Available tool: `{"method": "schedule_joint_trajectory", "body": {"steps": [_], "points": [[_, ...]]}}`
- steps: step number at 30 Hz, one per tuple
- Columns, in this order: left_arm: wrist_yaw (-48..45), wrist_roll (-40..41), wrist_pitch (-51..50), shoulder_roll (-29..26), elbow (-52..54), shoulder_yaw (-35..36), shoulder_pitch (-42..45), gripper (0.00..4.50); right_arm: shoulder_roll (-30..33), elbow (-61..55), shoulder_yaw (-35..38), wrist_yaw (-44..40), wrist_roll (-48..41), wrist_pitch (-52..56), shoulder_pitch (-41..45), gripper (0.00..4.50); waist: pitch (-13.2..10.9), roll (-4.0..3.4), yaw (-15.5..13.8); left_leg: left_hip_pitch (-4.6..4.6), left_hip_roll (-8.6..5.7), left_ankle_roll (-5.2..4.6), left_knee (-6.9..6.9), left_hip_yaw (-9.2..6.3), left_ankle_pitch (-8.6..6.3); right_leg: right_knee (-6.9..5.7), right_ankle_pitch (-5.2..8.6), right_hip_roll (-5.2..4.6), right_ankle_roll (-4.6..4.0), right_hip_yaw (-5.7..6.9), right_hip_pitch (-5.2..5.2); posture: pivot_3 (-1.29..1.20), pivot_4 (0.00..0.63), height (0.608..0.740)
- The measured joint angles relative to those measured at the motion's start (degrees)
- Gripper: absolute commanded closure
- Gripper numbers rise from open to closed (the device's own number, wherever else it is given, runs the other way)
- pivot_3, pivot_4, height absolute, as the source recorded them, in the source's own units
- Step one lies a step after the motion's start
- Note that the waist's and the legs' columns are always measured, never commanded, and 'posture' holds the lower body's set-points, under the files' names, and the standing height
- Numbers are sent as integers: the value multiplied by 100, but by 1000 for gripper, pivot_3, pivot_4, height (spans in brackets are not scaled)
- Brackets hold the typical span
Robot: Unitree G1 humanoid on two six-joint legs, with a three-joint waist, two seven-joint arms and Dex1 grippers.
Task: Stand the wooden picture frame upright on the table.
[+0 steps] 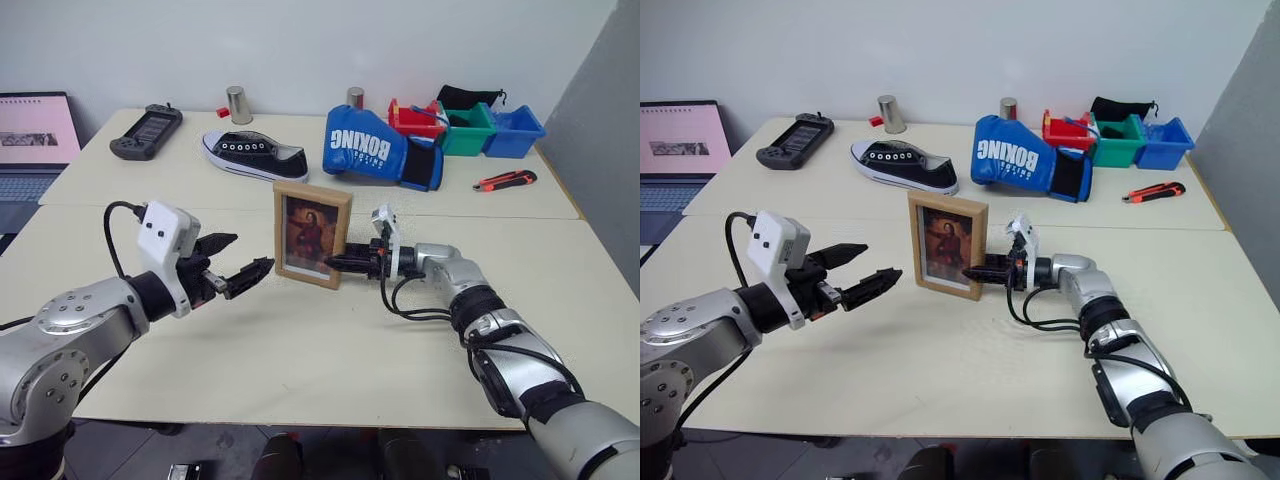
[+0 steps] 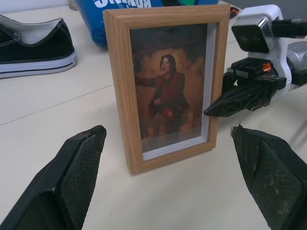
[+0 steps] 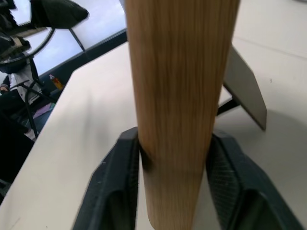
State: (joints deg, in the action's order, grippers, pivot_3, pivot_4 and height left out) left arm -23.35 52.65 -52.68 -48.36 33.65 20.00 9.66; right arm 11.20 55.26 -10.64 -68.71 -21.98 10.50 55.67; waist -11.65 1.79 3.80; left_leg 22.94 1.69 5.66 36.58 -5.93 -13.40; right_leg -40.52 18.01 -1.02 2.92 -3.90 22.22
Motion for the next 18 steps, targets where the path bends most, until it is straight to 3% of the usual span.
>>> {"method": "schedule_joint_trajectory", "body": {"steps": [6,8,18], "points": [[-192,-119,23,-2,-125,-111,89,0,123,-194,146,-118,206,26,-110,367,0,0,-5,1,-1,0,0,0,0,1,0,0,0,0,-1,0,150,740],[-266,-175,47,-3,-213,-161,119,0,301,-422,149,-143,296,81,-251,107,0,0,-8,2,-2,0,0,1,0,3,0,-1,0,0,-2,0,150,740],[-841,-426,74,-144,-666,-237,85,0,2285,-3425,310,-219,363,1265,-1990,107,-3,-4,-52,6,-2,-1,-10,0,0,22,1,-2,1,-1,-2,0,150,740]]}}
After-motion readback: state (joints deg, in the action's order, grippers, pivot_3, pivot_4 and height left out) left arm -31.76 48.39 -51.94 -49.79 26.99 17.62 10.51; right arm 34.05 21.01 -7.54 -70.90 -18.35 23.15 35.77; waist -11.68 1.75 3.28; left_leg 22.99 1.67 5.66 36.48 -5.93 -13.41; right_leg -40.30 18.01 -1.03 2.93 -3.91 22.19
